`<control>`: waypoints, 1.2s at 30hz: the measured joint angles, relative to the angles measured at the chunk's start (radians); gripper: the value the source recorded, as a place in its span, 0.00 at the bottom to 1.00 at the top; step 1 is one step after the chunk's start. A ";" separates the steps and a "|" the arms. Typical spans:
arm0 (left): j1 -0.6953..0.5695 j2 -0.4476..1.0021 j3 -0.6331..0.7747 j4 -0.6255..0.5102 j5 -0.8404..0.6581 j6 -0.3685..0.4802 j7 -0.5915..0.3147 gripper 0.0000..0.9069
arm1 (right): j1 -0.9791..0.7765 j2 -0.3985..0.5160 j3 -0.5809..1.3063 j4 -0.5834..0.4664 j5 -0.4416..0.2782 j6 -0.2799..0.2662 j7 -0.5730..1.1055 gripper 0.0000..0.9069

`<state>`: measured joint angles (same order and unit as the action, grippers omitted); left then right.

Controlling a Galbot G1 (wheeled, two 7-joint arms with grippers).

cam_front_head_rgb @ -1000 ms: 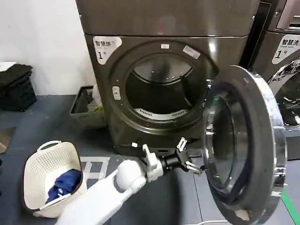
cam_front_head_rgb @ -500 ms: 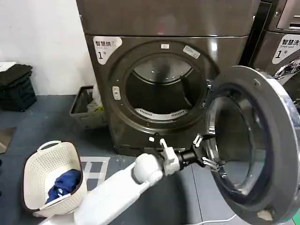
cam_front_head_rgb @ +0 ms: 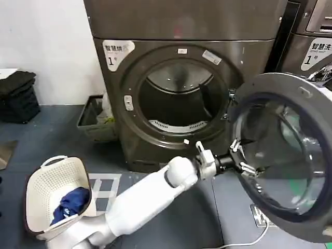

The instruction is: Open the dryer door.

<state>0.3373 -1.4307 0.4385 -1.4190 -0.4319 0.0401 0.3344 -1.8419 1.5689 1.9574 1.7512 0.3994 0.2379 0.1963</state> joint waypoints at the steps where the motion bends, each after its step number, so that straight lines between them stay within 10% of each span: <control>1: -0.007 -0.009 0.000 0.013 -0.003 0.004 -0.010 1.00 | 0.002 0.003 0.001 0.000 -0.001 0.000 0.001 1.00; 36: -0.025 -0.105 -0.002 0.077 -0.011 0.048 -0.044 1.00 | 0.019 0.024 0.071 -0.026 -0.056 -0.184 0.210 1.00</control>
<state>0.3123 -1.5360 0.4363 -1.3424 -0.4427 0.0877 0.2903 -1.8227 1.5927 2.0286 1.7253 0.3438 0.0542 0.4063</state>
